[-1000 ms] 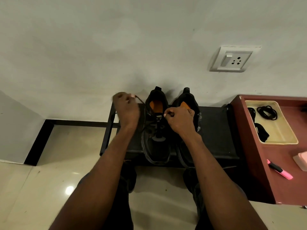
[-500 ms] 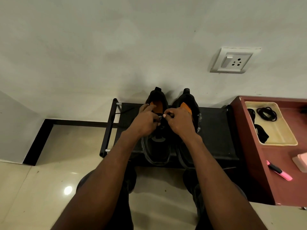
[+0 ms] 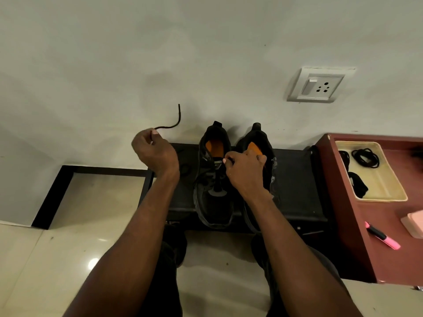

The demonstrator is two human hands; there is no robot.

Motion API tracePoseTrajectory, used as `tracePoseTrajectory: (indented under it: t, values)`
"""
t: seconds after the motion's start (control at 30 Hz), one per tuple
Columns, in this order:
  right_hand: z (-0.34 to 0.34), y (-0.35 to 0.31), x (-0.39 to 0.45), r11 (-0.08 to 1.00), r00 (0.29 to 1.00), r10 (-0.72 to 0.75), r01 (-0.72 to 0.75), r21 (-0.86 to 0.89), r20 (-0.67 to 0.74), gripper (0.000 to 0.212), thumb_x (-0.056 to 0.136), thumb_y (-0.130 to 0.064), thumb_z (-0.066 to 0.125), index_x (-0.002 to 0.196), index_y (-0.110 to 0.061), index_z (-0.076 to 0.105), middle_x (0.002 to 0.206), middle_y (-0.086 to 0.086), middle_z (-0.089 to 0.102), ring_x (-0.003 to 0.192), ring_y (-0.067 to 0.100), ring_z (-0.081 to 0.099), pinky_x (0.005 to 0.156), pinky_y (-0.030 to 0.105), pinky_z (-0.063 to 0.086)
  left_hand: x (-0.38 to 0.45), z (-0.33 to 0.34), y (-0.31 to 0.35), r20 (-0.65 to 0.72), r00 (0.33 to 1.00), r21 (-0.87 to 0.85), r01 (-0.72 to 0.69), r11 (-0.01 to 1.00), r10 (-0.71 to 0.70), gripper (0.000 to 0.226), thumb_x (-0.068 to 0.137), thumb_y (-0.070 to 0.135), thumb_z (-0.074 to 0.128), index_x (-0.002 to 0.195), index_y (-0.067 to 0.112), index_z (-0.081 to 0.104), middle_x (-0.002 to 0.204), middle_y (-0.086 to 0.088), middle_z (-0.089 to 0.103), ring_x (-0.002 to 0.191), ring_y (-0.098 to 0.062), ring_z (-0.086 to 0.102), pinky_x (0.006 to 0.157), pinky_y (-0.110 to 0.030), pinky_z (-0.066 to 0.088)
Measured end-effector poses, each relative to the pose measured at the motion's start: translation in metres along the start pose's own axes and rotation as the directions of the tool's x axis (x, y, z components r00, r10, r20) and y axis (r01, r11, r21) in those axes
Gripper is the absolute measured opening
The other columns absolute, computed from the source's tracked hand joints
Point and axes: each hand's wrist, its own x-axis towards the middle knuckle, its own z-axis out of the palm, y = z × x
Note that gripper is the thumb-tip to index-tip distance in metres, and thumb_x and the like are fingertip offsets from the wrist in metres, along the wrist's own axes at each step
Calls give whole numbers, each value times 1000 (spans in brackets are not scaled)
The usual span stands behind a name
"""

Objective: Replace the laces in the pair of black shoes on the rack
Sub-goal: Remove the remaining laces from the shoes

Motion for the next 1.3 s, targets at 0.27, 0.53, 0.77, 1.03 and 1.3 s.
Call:
tracePoseTrajectory:
  t: [0.27,0.53,0.77,1.03,1.3]
  values:
    - [6,-27,-19,945,984,159,-174,275,78,43,104,-28,47,143,-9,39,102,12,67,91,30,66,75,44,55,-17,-4,-16,667,723,497,-251,831,-181,43,88,52,68,91,9,70,86,-7,70,84,-24,67,69,-34,50]
    - [-4,-17,-17,764,884,407,-468,444,232,57,101,-12,38,157,-14,26,123,12,63,106,27,61,82,35,46,-32,7,-20,716,674,577,-426,697,-181,34,83,34,71,62,13,54,62,-1,56,65,-24,59,51,-28,33]
    - [-2,-7,-14,895,922,330,-373,244,202,60,94,-6,40,153,-7,31,164,7,24,135,34,46,101,43,43,-31,2,-16,695,678,559,-299,774,-240,28,81,33,72,90,6,72,78,-9,73,63,-24,71,74,-42,61]
    - [6,1,-13,915,930,312,-349,200,197,22,90,-3,42,97,-7,63,102,8,65,92,33,63,74,39,48,-28,-4,-10,716,629,558,-255,790,-303,29,85,41,76,91,15,65,88,-7,70,69,-25,72,67,-34,61]
    - [2,-11,-10,891,955,221,-280,357,198,36,93,-50,61,98,-14,62,84,-3,64,76,15,60,63,31,45,2,-17,-10,780,237,613,-471,634,-579,15,87,20,76,89,6,72,76,-5,70,70,-17,62,72,-28,48]
